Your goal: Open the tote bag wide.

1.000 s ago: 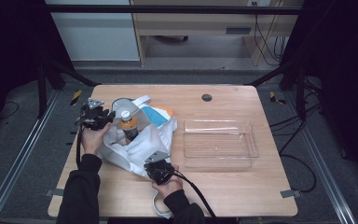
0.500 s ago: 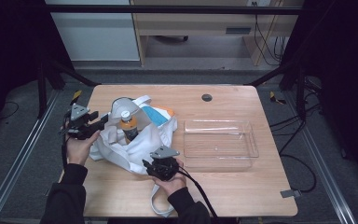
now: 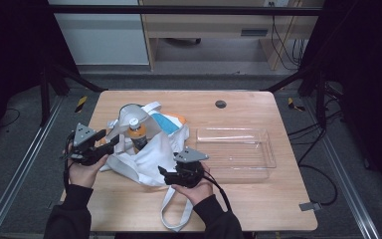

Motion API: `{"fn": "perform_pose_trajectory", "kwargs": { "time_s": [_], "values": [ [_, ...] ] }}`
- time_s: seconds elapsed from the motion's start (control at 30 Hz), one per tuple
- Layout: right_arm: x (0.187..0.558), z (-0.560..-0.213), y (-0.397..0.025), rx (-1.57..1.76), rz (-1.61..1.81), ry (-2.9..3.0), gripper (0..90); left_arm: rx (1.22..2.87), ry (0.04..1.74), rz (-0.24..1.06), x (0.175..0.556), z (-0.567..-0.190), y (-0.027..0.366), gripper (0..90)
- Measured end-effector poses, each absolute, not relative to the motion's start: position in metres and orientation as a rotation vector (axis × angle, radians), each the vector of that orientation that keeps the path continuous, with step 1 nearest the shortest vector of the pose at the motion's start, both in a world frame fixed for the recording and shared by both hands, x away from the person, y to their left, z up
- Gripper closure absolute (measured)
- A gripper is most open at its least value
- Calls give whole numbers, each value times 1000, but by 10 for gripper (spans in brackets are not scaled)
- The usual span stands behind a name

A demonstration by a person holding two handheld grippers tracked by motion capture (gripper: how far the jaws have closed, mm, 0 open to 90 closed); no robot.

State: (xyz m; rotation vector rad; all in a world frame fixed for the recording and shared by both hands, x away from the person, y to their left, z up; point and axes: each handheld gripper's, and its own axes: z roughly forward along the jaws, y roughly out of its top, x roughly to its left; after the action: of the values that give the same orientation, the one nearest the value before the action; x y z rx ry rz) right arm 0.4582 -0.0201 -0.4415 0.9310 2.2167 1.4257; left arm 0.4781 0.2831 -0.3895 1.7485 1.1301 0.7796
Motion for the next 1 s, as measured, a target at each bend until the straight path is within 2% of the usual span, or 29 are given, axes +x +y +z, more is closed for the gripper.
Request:
{"fn": "perform_pose_trajectory", "kwargs": {
  "time_s": [0.33,0.73,1.0],
  "values": [
    [456,-429,-52,931,1452,2199,228,1756,1071,772,455,-388,273,423],
    [458,-425,-81,985,1447,2136,199,1753,1049,751,447,-386,266,392],
    [447,-426,-121,989,1423,2115,188,1766,1056,749,448,-389,264,380]
  ]
}}
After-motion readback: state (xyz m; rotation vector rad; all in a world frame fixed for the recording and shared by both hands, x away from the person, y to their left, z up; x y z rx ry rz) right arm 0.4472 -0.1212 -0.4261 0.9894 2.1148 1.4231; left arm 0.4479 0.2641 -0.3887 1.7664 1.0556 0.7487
